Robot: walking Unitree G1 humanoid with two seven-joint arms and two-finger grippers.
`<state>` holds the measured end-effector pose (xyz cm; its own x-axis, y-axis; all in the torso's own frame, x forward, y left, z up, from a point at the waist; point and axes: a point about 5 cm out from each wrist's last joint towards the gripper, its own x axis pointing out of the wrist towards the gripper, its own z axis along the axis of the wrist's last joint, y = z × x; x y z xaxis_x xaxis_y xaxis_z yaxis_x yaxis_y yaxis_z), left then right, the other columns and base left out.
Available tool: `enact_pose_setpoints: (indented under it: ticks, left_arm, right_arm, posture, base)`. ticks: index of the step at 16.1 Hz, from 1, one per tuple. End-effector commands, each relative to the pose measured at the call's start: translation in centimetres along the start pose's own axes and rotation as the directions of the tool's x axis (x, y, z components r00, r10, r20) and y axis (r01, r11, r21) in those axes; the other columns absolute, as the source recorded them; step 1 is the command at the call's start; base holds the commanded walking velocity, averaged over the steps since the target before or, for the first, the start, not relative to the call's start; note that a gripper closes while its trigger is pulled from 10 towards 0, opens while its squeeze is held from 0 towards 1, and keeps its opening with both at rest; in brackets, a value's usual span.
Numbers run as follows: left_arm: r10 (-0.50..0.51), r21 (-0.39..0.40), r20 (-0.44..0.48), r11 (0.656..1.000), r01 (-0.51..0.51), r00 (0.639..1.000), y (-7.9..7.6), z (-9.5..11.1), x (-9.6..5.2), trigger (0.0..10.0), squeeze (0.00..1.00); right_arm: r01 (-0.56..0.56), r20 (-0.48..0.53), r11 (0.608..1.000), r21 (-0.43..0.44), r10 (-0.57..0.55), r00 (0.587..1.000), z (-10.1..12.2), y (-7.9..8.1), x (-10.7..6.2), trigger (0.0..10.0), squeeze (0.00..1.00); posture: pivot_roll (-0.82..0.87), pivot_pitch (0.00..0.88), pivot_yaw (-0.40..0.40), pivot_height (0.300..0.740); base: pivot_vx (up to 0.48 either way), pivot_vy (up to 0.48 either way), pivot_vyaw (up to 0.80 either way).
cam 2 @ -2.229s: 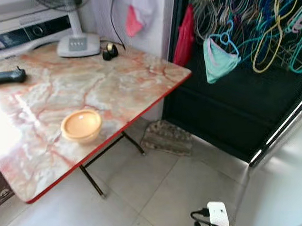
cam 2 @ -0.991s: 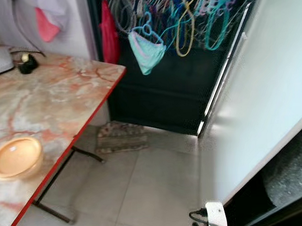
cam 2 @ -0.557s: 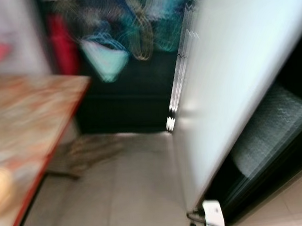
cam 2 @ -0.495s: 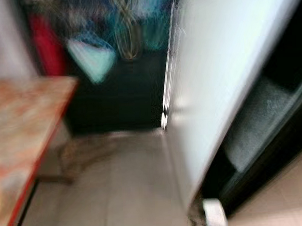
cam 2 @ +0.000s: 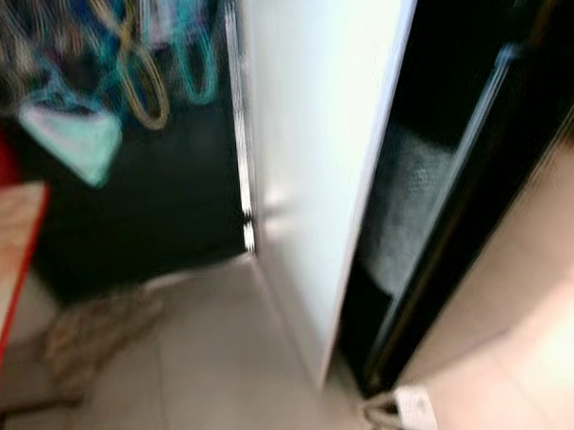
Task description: Restocking fridge
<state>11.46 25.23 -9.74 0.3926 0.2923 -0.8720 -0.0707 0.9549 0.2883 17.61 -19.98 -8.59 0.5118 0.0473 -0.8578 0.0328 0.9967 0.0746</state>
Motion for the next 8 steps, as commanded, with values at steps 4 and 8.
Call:
enact_pose_setpoints:
  ticks: [4,8]
  left_arm:
    - [-0.021,0.006,-0.005,1.0,0.021,1.0,-0.54,-0.09,-0.02,10.0,0.0]
    - [-0.019,0.006,-0.007,1.0,0.019,1.0,-0.22,-0.18,-0.02,10.0,0.0]
  right_arm:
    - [0.022,0.001,1.0,0.001,-0.022,1.0,0.01,-0.68,-0.14,10.0,0.0]
    - [0.016,0.002,1.0,0.006,-0.016,1.0,-0.09,-0.32,-0.07,10.0,0.0]
  posture:
    - [0.12,0.0,-0.04,0.74]
    - [0.11,0.0,-0.026,0.74]
  base:
    - [0.0,0.0,-0.8]
    - [0.0,0.0,-0.79]
